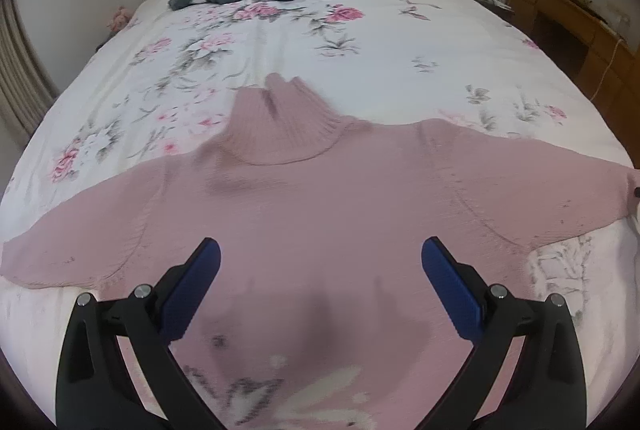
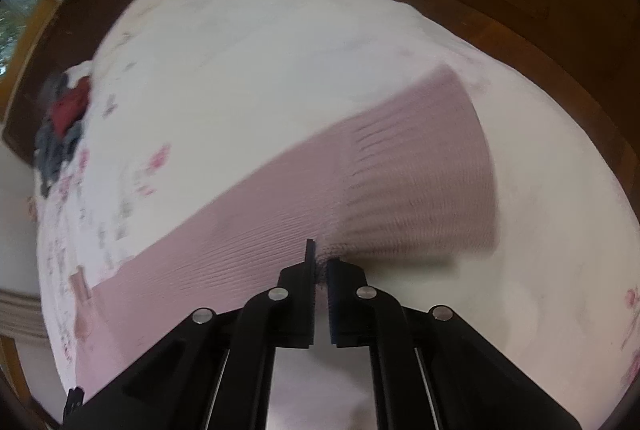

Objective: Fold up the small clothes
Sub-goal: 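Grasp a sweater sleeve cuff with the right tool and fold it across the body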

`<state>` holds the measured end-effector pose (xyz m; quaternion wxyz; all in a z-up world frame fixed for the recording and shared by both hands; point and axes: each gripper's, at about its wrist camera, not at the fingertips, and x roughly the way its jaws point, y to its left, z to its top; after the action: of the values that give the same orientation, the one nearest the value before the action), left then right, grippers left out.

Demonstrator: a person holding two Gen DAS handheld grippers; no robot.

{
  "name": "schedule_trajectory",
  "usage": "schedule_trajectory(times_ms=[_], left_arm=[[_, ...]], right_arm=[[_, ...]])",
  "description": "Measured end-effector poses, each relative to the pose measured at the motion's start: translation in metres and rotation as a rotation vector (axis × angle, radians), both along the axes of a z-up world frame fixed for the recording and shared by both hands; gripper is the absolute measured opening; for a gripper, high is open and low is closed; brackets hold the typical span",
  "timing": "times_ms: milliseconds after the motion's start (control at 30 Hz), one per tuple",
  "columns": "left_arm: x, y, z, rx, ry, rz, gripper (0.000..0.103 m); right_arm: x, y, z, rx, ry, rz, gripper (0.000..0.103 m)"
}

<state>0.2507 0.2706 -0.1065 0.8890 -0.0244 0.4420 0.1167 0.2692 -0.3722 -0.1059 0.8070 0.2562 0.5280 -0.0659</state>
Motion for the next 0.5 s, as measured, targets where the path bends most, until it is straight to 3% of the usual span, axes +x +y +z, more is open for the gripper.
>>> schedule_trajectory(times_ms=[267,500], left_arm=[[-0.013,0.034,0.001,-0.107,0.008,0.041,0.1],[-0.023,0.054,0.0,-0.101,0.019,0.057,0.1]], right_arm=[[0.021,0.123,0.045,0.068,-0.087,0.219,0.004],[0.013,0.24,0.062,0.154,-0.13,0.464,0.004]])
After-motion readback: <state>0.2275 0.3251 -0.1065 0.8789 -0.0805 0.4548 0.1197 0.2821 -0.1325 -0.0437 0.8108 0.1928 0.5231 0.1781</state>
